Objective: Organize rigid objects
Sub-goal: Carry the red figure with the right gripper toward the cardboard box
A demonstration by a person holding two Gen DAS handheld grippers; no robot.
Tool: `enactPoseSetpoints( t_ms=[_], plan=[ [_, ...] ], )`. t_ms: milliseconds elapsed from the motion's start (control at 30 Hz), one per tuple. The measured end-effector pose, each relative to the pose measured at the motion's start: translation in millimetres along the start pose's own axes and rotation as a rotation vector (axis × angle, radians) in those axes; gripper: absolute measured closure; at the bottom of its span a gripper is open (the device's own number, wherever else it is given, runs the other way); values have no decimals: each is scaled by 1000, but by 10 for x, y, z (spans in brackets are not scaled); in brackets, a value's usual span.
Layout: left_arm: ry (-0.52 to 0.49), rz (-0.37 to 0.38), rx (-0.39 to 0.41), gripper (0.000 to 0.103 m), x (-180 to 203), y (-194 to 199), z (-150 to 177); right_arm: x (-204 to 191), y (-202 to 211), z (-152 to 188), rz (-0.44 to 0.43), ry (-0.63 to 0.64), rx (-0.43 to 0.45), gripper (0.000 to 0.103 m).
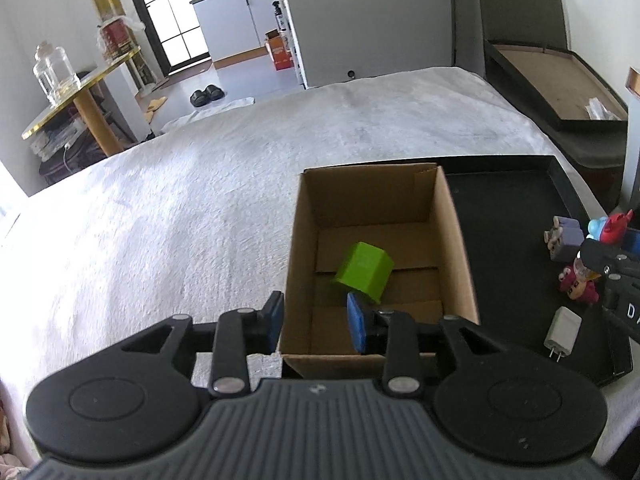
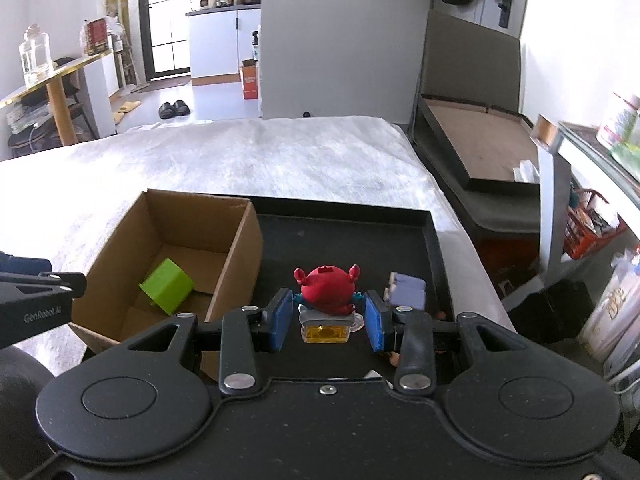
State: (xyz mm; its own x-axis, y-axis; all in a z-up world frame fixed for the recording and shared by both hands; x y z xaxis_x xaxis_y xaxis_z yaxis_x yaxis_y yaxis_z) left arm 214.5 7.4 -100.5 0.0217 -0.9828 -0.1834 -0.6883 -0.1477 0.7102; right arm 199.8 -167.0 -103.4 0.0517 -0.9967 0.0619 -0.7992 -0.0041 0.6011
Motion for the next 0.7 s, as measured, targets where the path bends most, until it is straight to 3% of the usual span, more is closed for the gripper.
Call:
enactPoseSetpoints(
  t_ms=[200,700],
  plan=[
    [42,-4,-10,57,-171,-69,14,-174,-20,-73,-10,36,1,65],
    [131,27,-70,54,-483,-403,134,-637,-210,-161,-49,119,-23,65]
  ],
)
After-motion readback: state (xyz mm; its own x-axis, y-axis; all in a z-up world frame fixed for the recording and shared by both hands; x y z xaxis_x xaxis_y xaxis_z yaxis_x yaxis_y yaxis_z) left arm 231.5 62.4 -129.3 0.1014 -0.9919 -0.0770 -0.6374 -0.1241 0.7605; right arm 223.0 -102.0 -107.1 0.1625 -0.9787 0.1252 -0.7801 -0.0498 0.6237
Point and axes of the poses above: each gripper's, at about its wrist camera, not at the fingertips, and y roughly against the way its jaws point, x to its right, z to its underside, the point moved 3 cm from there along -y, roughly the way its jaws point, and after that the axes turned 5 degrees about x, right-handed, at the moved point
